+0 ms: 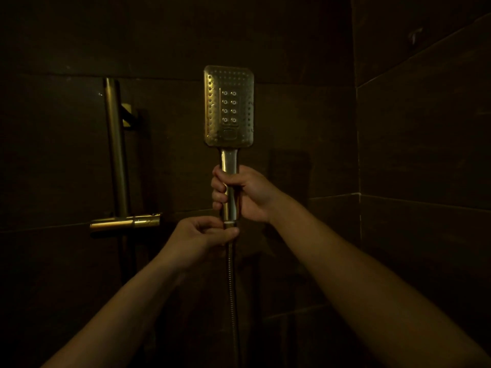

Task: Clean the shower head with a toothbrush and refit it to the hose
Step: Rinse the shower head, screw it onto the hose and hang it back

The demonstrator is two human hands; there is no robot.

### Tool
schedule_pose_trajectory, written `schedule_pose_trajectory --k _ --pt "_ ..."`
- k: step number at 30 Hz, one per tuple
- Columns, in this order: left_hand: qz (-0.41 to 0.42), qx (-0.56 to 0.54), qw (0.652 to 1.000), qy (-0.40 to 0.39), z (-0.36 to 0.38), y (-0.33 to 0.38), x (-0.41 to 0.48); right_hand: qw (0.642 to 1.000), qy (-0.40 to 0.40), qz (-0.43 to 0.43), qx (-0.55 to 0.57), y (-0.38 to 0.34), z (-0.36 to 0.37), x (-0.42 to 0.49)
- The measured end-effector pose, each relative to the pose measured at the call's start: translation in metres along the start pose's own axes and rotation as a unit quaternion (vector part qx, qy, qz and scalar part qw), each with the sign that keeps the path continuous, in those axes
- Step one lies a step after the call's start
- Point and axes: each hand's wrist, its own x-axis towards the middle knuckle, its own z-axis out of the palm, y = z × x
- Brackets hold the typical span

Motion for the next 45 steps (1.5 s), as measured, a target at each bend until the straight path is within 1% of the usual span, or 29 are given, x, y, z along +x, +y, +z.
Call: schedule_pose_trajectory --k 3,5,8,10,13,16,20,23,25,29,31,33,35,38,40,41,43,45 --pt "0.019 0.028 0.998 0.044 0.003 0.006 0.003 1.000 -0.001 -0.004 0.004 -0.005 0.002 0.004" --pt "0.017 0.027 0.999 0.041 0.006 0.009 0.002 1.000 -0.006 -0.008 0.010 -0.008 0.004 0.005" --pt "-0.016 -0.040 0.999 -0.031 0.007 0.014 0.001 1.000 -0.011 -0.018 0.005 -0.011 0.006 0.006" --pt "-0.037 -0.092 0.992 -0.080 0.005 0.016 -0.001 1.000 -0.008 -0.020 0.005 -0.011 0.005 0.006" --pt "-0.035 -0.111 0.987 -0.110 -0.001 0.013 0.002 1.000 -0.007 -0.018 0.012 -0.011 0.004 0.005" --pt "-0.011 -0.075 0.993 -0.096 -0.004 0.010 0.005 1.000 -0.012 -0.019 0.010 -0.013 0.002 0.004" --pt "0.039 0.006 0.999 -0.024 -0.001 0.007 0.007 1.000 -0.016 -0.021 0.003 -0.017 0.003 0.003" --pt "0.052 0.049 0.997 0.027 0.002 0.007 0.008 1.000 -0.017 -0.023 0.002 -0.019 0.003 0.001" --pt "0.045 0.034 0.998 0.010 0.003 0.006 0.008 1.000 -0.015 -0.024 0.004 -0.020 0.002 0.000" --pt "-0.004 -0.076 0.992 -0.099 0.001 0.008 0.004 1.000 -0.006 -0.025 0.004 -0.018 0.000 -0.003" --pt "-0.016 -0.086 0.988 -0.125 -0.001 0.008 0.003 1.000 -0.008 -0.025 0.010 -0.016 0.000 -0.004" --pt "-0.005 -0.081 0.989 -0.121 -0.002 0.006 0.002 1.000 -0.011 -0.022 0.019 -0.014 0.000 -0.004" --pt "0.013 -0.071 0.992 -0.101 -0.001 0.004 0.001 0.999 -0.013 -0.020 0.024 -0.013 0.001 -0.004" --pt "0.047 -0.029 0.998 -0.044 0.000 0.003 0.002 0.999 -0.011 -0.022 0.021 -0.014 0.003 -0.005" --pt "0.058 0.012 0.998 0.001 0.001 0.002 0.004 1.000 -0.009 -0.021 0.019 -0.013 0.004 -0.005" --pt "0.059 0.023 0.998 0.012 0.000 0.000 0.004 1.000 -0.010 -0.020 0.018 -0.013 0.005 -0.005" --pt "0.049 -0.008 0.999 -0.011 0.001 -0.004 0.003 0.999 -0.013 -0.022 0.020 -0.011 0.006 -0.005" --pt "0.019 -0.077 0.995 -0.062 0.000 -0.007 0.002 0.999 -0.010 -0.023 0.020 -0.010 0.006 -0.005"
